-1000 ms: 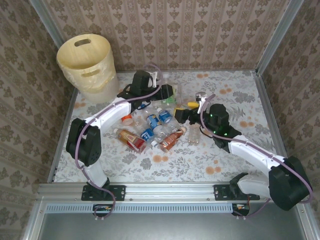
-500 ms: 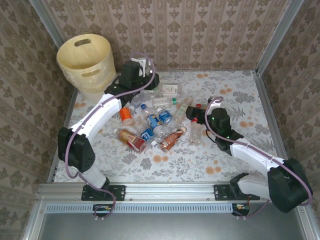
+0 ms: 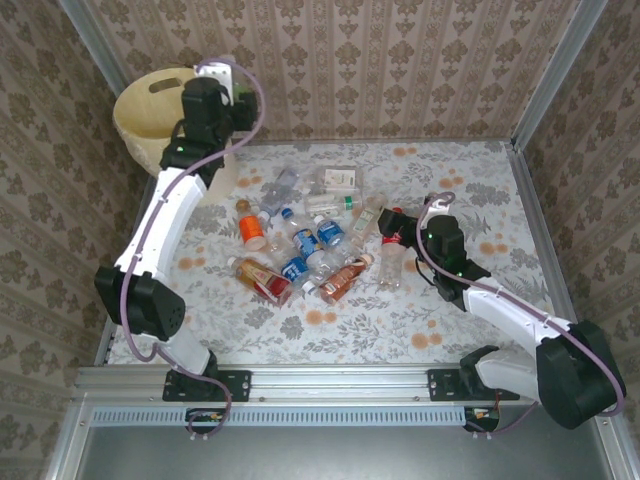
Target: Put the plastic bottles in the bin
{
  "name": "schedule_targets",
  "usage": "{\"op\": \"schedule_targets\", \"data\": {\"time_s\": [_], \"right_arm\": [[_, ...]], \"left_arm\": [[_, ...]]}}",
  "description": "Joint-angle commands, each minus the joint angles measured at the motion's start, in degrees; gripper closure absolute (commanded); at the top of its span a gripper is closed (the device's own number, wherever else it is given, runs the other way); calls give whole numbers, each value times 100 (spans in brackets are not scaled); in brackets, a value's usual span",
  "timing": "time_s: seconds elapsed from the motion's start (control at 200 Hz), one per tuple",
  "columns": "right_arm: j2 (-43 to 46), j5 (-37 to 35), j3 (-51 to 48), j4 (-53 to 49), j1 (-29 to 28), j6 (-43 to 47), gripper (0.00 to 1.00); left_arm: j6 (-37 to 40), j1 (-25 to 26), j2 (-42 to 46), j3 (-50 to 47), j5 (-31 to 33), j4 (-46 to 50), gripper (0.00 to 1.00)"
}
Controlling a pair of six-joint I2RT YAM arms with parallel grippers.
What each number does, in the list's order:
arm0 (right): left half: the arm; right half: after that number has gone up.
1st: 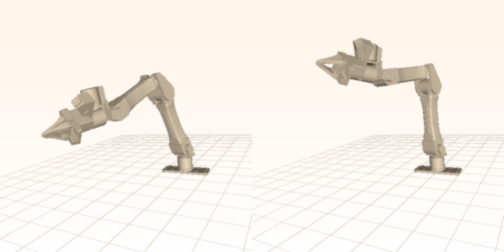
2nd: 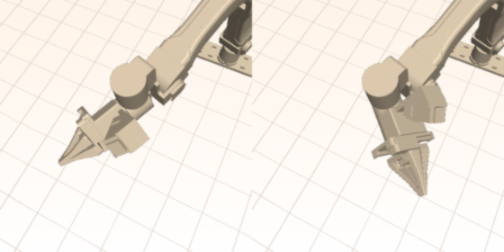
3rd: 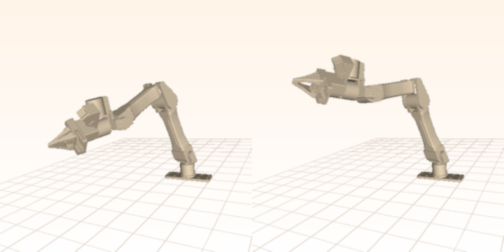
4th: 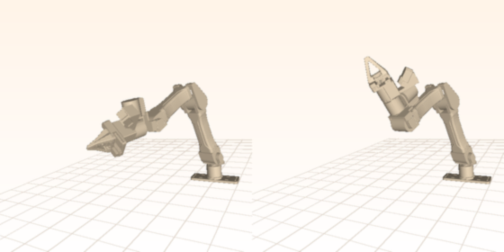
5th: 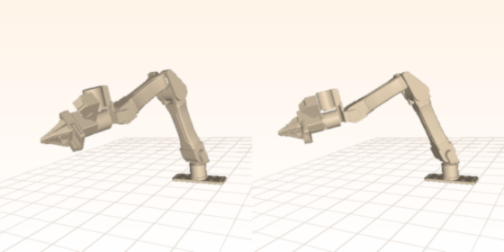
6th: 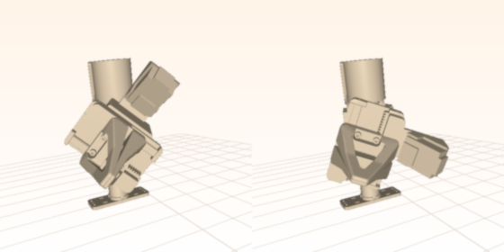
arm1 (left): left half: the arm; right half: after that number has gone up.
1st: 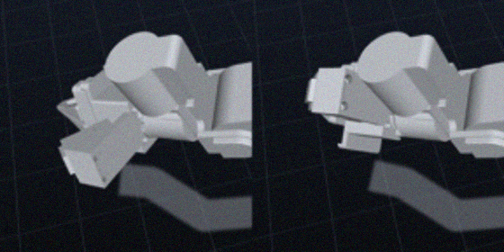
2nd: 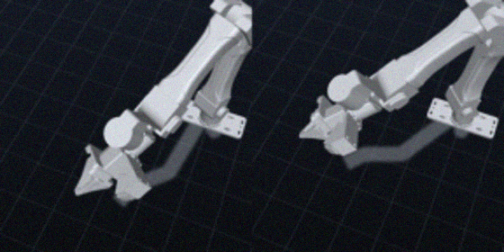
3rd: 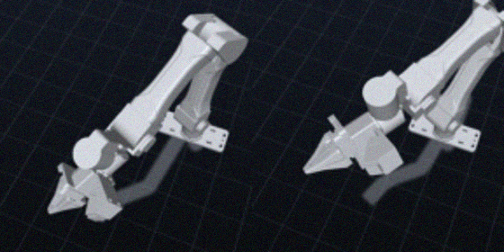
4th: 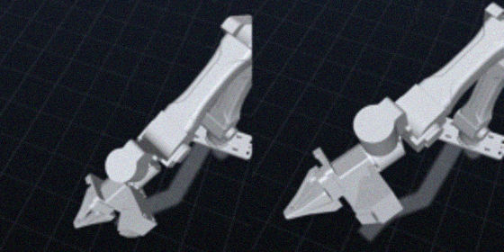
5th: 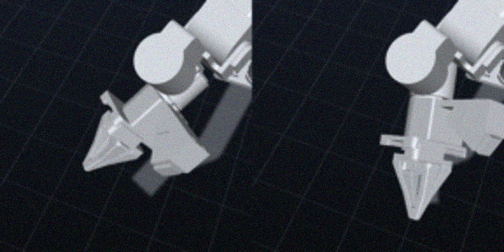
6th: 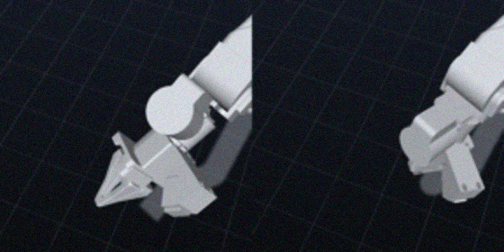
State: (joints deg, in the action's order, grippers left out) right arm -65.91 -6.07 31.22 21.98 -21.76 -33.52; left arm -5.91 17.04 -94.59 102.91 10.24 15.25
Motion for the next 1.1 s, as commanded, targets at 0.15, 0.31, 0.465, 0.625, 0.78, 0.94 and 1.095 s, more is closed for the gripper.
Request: {"op": "schedule_targets", "data": {"time_s": [0.15, 0.31, 0.465, 0.625, 0.78, 0.94, 1.095], "right_arm": [[201, -143, -133, -67, 57, -139, 0], [232, -132, -143, -114, 74, -145, 0], [275, -148, -169, -154, 93, -151, 0], [289, -157, -168, -191, 110, -149, 0], [307, -149, -143, -268, 118, -146, 0], [316, -149, -143, -290, 128, -155, 0], [307, -120, -117, -340, 123, -174, 0]], "left_arm": [[635, -732, -398, 660, 229, -40, 37], [976, -1222, -853, 1078, 239, -3, 36], [998, -1616, -1228, 1370, 100, 232, 37], [850, -1936, -1485, 1416, 272, 337, 37], [743, -2180, -1703, 1507, 433, 441, 38], [697, -2333, -2020, 1800, 585, 704, 38], [719, -2346, -2327, 2155, 1013, 962, 38]]}}
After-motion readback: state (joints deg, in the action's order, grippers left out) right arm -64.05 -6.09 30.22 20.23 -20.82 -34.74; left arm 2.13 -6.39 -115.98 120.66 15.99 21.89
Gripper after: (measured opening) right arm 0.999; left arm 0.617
